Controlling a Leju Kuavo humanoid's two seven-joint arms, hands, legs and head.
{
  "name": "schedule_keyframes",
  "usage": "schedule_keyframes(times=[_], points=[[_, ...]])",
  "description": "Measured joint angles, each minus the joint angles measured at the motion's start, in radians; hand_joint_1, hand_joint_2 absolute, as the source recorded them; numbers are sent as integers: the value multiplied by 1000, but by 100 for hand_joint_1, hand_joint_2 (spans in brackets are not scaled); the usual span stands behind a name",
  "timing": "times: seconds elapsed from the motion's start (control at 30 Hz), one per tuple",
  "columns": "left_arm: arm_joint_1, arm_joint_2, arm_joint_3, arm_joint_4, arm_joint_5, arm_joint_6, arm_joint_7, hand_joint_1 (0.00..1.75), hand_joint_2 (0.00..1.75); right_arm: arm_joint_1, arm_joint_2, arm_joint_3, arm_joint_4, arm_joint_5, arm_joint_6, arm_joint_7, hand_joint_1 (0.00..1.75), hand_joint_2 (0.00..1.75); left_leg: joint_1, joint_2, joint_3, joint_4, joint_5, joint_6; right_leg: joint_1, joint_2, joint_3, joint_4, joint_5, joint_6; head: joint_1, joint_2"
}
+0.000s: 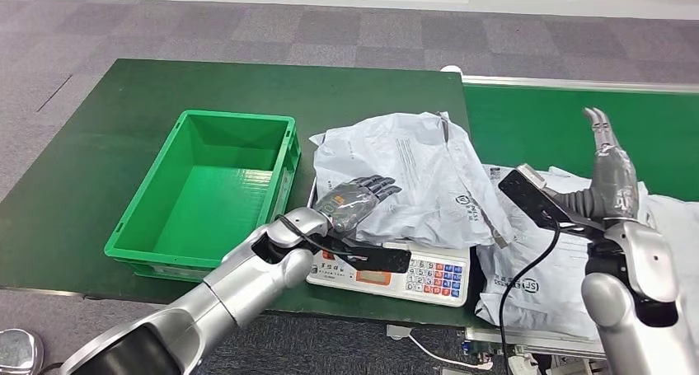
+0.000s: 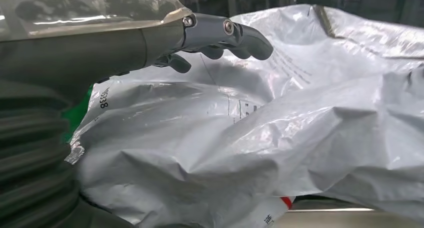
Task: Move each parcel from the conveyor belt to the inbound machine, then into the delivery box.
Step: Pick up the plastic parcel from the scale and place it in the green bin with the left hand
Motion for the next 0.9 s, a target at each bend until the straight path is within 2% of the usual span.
schedule_keyframes(times=[0.23, 0.27, 0.37, 0.4, 0.67, 0.9], points=[[-14, -2, -10, 53, 3, -23, 0, 0, 175, -4, 12, 8, 21, 4, -12, 1, 0, 175, 0, 0, 0, 0, 0, 0, 0, 0, 0, 0, 0, 0, 0, 0], [-16, -2, -11, 60, 4, -26, 0, 18, 175, -3, 14, 9, 23, 6, -16, 2, 0, 175, 0, 0, 0, 0, 0, 0, 0, 0, 0, 0, 0, 0, 0, 0], [-21, -2, -12, 71, 16, -28, -5, 149, 175, 2, 21, 9, 24, 11, -25, 3, 0, 175, 0, 0, 0, 0, 0, 0, 0, 0, 0, 0, 0, 0, 0, 0], [-22, -1, -12, 74, 24, -28, -10, 175, 175, 4, 23, 9, 24, 12, -27, 3, 0, 175, 0, 0, 0, 0, 0, 0, 0, 0, 0, 0, 0, 0, 0, 0], [-22, 11, -12, 47, 93, -4, -77, 175, 175, 16, 30, 9, 24, 14, -32, -1, 0, 175, 0, 0, 0, 0, 0, 0, 0, 0, 0, 0, 0, 0, 0, 0], [-2, 28, -12, -59, 139, 110, -88, 175, 175, 44, 26, 9, 23, 2, -35, -8, 0, 175, 0, 0, 0, 0, 0, 0, 0, 0, 0, 0, 0, 0, 0, 0]])
